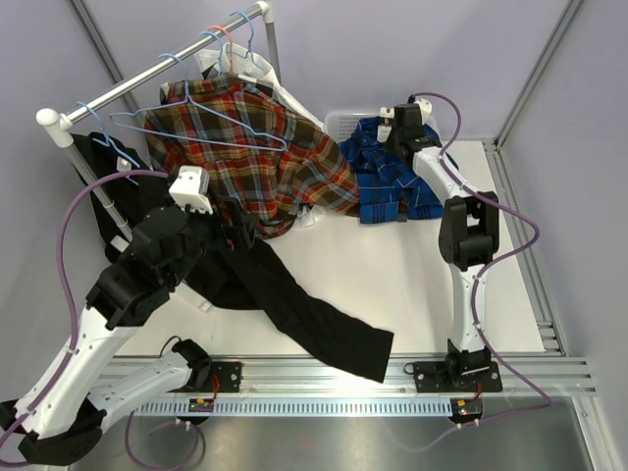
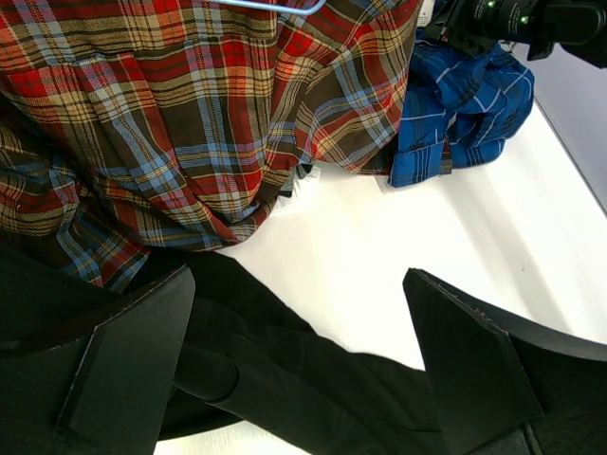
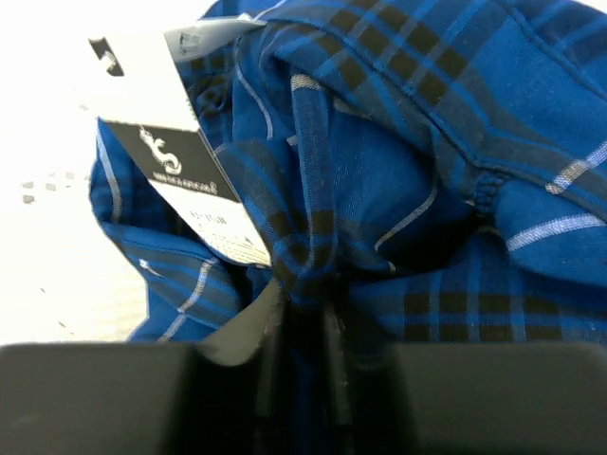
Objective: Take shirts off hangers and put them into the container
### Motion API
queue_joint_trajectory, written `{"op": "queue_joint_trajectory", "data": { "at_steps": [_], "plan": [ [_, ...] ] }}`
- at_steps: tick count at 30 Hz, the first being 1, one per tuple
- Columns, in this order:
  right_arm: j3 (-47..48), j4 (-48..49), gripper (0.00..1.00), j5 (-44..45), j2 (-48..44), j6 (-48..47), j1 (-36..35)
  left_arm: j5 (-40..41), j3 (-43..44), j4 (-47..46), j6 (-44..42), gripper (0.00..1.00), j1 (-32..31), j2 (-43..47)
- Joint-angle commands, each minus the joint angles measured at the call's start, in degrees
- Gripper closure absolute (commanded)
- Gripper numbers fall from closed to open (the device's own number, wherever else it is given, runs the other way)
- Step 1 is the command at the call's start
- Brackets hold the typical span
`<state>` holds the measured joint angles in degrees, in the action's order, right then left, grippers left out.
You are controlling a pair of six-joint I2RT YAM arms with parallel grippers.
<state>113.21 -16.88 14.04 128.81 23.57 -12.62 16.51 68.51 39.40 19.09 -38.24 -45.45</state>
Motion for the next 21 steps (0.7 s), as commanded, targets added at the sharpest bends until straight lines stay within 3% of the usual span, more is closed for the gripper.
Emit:
{"op": "queue_joint_trajectory", "data": {
  "at_steps": [1, 2, 3, 6, 11, 21],
  "plan": [
    [5.6, -3.9, 0.66, -5.1, -3.3, -0.7, 0.6, -0.2, 1.4, -1.6, -0.3, 0.01, 0.1, -0.2],
    [5.5, -3.9, 0.58, -5.9, -5.7, -2.5, 0.6, -0.3, 1.5, -1.6, -0.3, 0.01, 0.1, -0.3],
    [5.7, -4.1, 0.41, -7.3, -7.1, -3.5, 0.7, -0.5, 1.5, -1.6, -0.2, 0.01, 0.1, -0.3],
    [6.7, -6.8, 0.25, -10.9, -12.1, -7.3, 0.5, -0.6, 1.8, -1.6, -0.2, 0.01, 0.1, -0.6],
    [-0.4, -5.3, 0.24, -20.3, -19.9, -10.4, -0.5, -0.6, 2.2, -1.6, -0.5, 0.01, 0.1, -0.4],
    [-3.5, -11.7, 0.23, -31.6, -16.4, -19.1, -11.4, 0.6, 3.3, -1.6, -2.3, 0.01, 0.1, 0.0]
  ]
}}
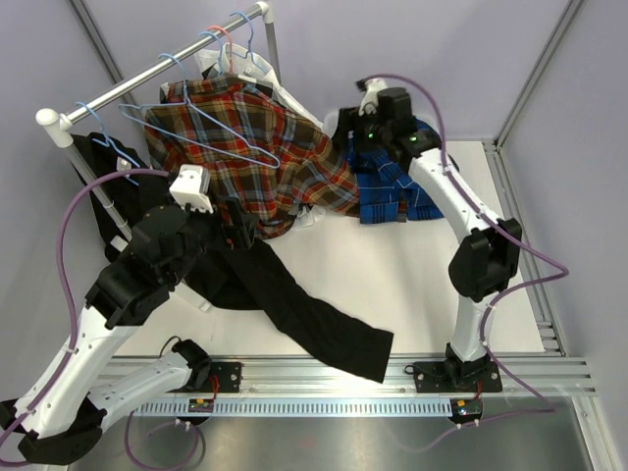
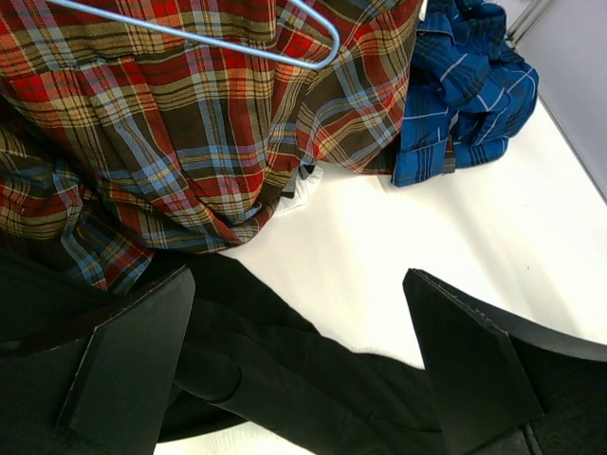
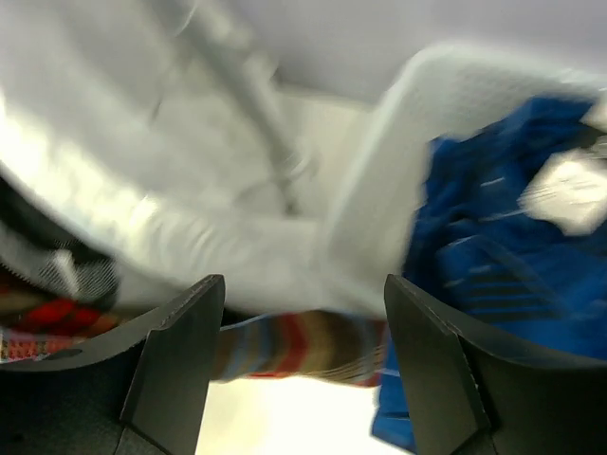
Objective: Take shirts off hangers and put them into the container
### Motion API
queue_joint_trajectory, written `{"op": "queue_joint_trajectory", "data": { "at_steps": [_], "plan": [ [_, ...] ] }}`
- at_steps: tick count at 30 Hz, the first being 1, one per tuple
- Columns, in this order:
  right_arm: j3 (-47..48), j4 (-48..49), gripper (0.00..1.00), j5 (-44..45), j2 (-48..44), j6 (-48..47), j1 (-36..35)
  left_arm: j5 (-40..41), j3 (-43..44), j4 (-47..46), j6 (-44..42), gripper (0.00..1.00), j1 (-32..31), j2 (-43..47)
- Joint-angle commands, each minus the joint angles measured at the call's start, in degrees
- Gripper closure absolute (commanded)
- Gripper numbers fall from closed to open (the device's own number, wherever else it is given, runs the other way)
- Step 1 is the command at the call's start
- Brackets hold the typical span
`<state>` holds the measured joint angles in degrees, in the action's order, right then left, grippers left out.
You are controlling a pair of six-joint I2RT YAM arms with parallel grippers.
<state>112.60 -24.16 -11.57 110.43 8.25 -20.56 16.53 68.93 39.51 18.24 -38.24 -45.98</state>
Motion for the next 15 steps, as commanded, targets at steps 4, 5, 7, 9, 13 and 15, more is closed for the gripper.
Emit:
{"op": "queue_joint_trajectory", "data": {
  "at_steps": [4, 5, 7, 9, 13, 15],
  "plan": [
    [-13.3, -3.7, 0.23, -7.3, -3.1, -2.3, -8.6, 0.7, 3.5, -1.7, -1.9, 0.01, 0.1, 0.5],
    [-15.3, -3.5, 0.23, -8.3, -4.7, -1.9, -9.4, 0.4, 3.7, -1.7, -2.0, 0.01, 0.1, 0.4],
    [-19.4, -3.3, 0.23, -9.2, -8.7, -1.0, -11.5, 0.3, 3.8, -1.7, -2.2, 0.01, 0.1, 0.4],
    [-20.8, -4.6, 0.23, -9.9, -11.0, 0.4, -12.7, 0.4, 3.8, -1.7, -2.3, 0.01, 0.1, 0.4],
    [-19.3, -7.2, 0.23, -12.8, -15.2, 3.1, -15.0, 0.0, 4.5, -1.7, -3.0, 0.01, 0.1, 0.4],
    [-17.3, -9.3, 0.23, -13.8, -15.9, 3.5, -16.2, -0.4, 5.1, -1.7, -3.5, 0.01, 0.1, 0.4]
  ]
}}
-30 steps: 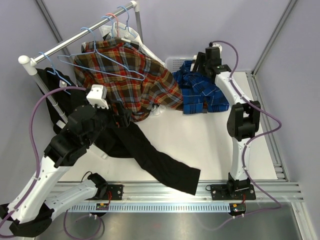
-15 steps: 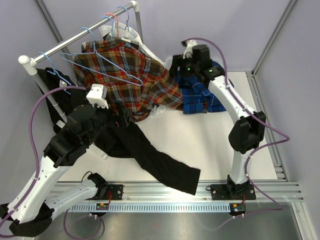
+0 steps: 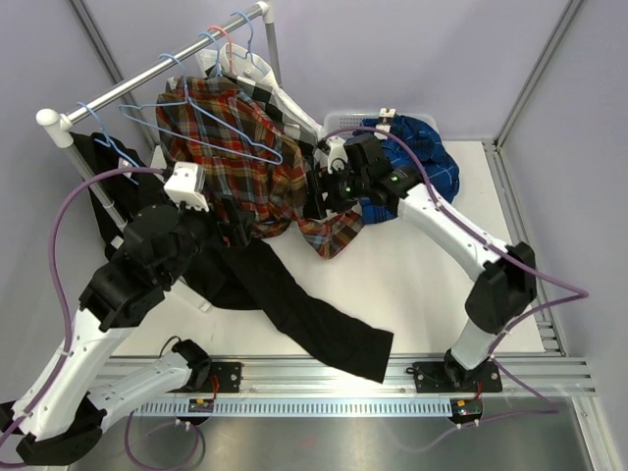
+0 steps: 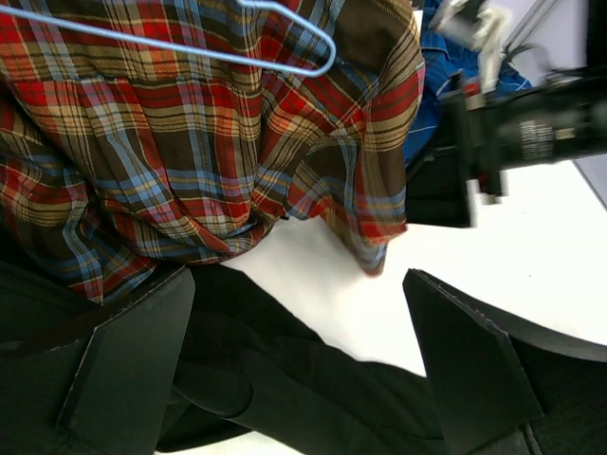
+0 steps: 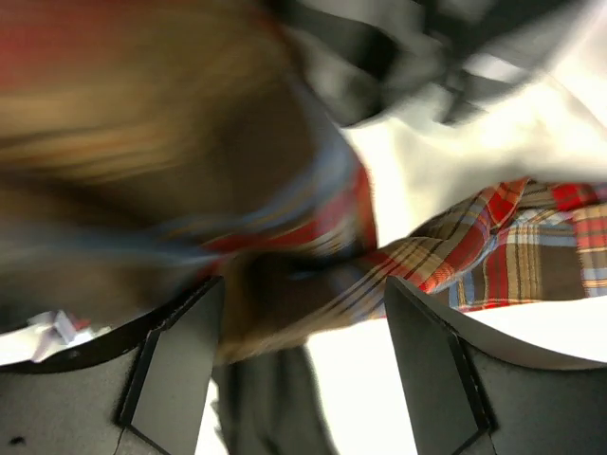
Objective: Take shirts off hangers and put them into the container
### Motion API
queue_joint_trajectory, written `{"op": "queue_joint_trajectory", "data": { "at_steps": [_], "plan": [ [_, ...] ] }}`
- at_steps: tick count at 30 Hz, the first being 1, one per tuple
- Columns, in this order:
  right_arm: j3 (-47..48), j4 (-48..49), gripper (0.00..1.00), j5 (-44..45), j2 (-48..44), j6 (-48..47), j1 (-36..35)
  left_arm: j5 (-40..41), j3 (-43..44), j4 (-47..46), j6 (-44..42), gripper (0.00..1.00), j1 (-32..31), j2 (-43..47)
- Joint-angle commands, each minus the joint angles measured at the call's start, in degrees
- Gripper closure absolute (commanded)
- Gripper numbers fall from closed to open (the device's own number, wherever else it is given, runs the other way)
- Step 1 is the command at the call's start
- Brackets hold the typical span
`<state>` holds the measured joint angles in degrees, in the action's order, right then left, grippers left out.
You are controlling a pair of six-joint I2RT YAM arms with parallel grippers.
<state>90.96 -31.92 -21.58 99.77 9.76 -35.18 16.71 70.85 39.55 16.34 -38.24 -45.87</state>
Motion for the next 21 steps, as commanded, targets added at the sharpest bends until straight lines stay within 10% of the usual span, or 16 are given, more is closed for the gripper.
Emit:
{"op": "queue_joint_trajectory", "data": {
  "at_steps": [1, 9, 21],
  "plan": [
    [4.7, -2.2, 0.23, -3.6, -6.1, 2.1, -1.6, -0.7, 3.8, -1.8, -1.7, 0.01, 0.1, 0.2],
    [-1.9, -7.4, 0.21, 32.1, -10.1, 9.3, 5.7, -1.2, 3.5, -1.8, -2.9, 0.01, 0.1, 0.5],
    [-21.7, 15.6, 0.05, 24.0, -12.8, 24.2, 32.2, -2.7, 1.0, -2.5, -1.3, 0.01, 0.1, 2.3]
  ]
}}
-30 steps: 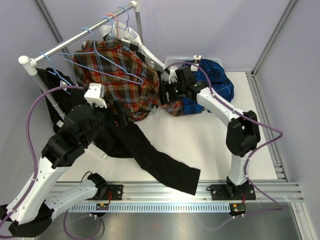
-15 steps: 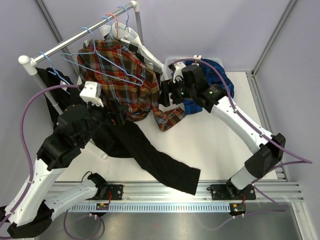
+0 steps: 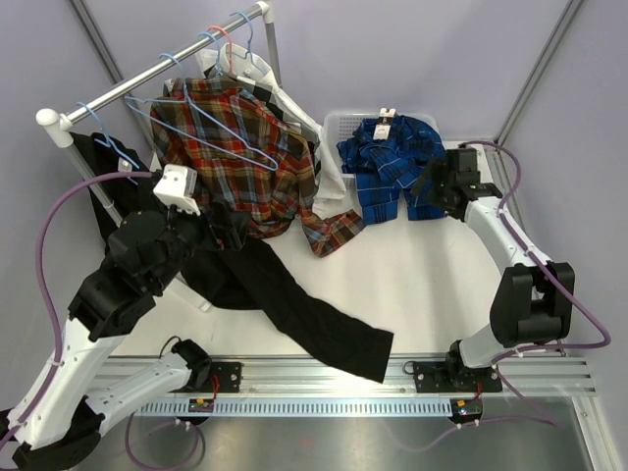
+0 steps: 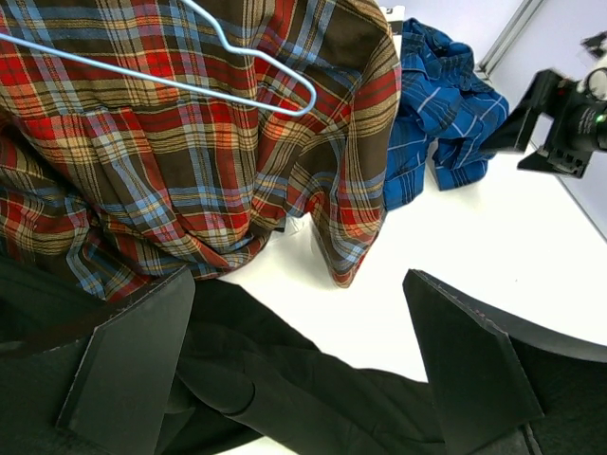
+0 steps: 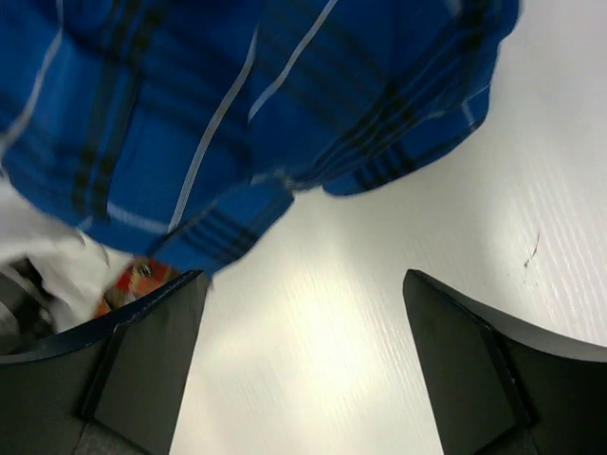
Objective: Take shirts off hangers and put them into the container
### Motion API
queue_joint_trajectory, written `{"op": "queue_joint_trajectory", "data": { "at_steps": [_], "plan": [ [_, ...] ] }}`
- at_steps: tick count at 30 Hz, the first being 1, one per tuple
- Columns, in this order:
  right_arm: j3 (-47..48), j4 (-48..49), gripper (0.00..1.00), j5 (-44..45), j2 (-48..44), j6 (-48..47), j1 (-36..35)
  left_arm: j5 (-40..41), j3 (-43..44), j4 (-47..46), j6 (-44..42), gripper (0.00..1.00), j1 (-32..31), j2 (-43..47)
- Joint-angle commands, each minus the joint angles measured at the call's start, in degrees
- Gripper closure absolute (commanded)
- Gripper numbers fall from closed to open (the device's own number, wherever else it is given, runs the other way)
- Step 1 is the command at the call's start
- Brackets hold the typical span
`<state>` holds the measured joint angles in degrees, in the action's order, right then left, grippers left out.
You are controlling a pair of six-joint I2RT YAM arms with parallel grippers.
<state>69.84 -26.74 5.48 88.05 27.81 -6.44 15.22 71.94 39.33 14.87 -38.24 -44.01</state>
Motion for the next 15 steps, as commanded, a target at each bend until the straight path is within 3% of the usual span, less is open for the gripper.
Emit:
{"op": "queue_joint_trajectory", "data": {
  "at_steps": [1, 8, 15],
  "plan": [
    [-0.8, 11.8, 0.05, -4.2, -0.8, 6.7, 4.8, -1.1, -0.1, -2.3, 0.5, 0.01, 0.1, 0.3],
    [-1.4, 24.4, 0.02, -15.7, 6.5, 13.5, 19.1, 1.1, 0.9, -2.9, 2.4, 0.01, 0.1, -2.5],
    [1.3, 31.3, 0.01, -24.7, 16.4, 10.5, 20.4, 3.1, 2.7, -2.8, 3.8, 0.01, 0.1, -5.6]
  ]
}}
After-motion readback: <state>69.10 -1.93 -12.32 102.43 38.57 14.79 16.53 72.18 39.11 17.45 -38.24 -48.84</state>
